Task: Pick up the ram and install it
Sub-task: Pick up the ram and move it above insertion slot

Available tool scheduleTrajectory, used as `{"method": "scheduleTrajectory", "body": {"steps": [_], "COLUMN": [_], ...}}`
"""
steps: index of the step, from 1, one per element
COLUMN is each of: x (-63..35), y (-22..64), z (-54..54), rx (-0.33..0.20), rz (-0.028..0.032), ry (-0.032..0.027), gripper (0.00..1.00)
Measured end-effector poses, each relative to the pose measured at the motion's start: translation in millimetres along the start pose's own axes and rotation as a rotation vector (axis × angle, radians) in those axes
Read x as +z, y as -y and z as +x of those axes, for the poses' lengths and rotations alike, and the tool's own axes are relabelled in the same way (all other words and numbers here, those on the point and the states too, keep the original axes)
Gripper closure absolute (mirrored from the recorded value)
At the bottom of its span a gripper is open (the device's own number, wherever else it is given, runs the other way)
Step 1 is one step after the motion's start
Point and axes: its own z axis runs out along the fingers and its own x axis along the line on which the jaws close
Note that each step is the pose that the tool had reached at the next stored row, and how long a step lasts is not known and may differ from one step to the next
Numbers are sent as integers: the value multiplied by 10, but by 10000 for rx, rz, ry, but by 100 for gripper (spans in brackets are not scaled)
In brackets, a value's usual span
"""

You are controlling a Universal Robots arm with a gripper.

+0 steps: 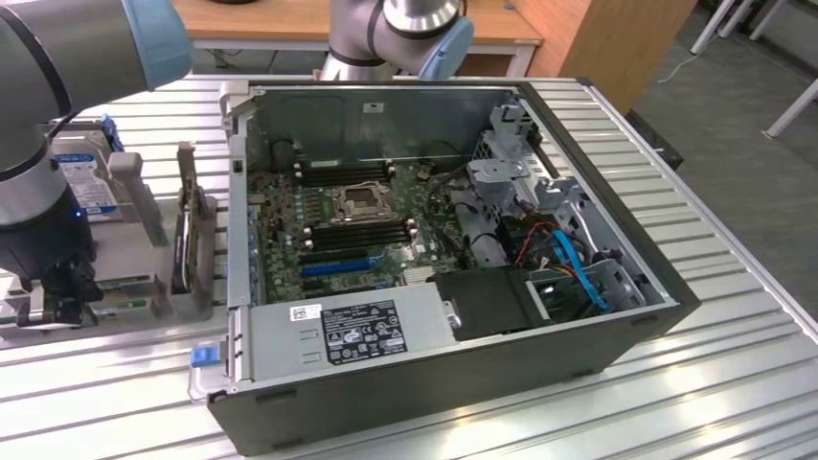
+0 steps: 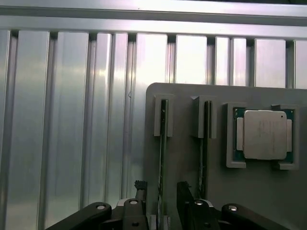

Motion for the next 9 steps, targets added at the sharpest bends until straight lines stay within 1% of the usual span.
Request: {"method": "scheduleTrajectory", "body": {"steps": [5, 9], "x": [6, 32], "y": [0, 2], "z": [0, 0], "rx": [-1, -1], "rz": [0, 5], "ry": [0, 3], "gripper": [62, 62]}}
